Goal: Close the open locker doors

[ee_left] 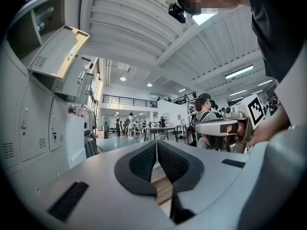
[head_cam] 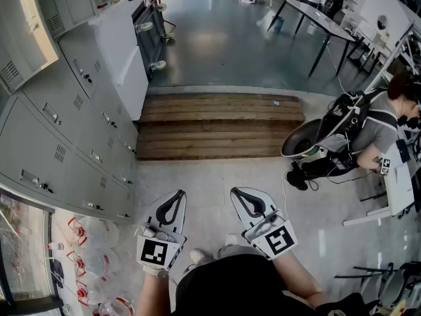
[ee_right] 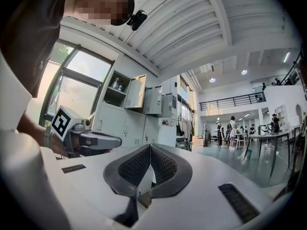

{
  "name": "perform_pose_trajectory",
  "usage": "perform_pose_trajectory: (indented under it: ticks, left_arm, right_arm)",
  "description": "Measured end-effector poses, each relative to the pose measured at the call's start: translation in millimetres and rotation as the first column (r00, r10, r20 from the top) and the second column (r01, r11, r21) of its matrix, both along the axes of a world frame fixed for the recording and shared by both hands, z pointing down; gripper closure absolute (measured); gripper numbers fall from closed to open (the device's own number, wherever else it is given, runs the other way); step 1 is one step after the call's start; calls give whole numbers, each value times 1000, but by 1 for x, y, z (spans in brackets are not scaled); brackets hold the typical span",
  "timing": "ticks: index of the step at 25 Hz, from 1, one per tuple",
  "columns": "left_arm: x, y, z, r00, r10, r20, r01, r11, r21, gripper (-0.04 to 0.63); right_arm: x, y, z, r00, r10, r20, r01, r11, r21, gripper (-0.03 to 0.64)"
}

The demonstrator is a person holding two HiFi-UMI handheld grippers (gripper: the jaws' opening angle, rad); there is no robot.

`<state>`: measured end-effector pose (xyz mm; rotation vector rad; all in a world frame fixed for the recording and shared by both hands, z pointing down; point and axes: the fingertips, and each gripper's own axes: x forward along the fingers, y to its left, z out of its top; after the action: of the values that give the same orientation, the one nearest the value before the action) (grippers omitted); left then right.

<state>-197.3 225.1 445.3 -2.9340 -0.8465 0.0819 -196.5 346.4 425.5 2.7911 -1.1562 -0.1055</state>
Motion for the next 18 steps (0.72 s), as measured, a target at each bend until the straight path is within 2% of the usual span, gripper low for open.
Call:
perform_pose_trajectory:
  ticks: [5, 9, 14, 18]
  left_arm:
    - [16, 27, -3, 999, -26, 19, 26, 1000, 3, 568]
    - [28, 61, -14, 998, -45, 33, 46, 998, -34, 568]
    - [46, 83, 14, 995, -83, 52, 80, 996, 50, 568]
    - [72, 93, 15, 995, -75, 72, 75, 997, 8, 568]
  right_arm:
    - [13, 27, -1, 999, -37, 14, 37, 999, 11, 588]
    - [28, 55, 0, 998, -58, 8, 58, 997, 43, 588]
    - [57, 90, 20, 995, -64, 71, 57, 993, 106, 588]
    - [88, 98, 33, 992, -54, 110, 41, 992, 118, 588]
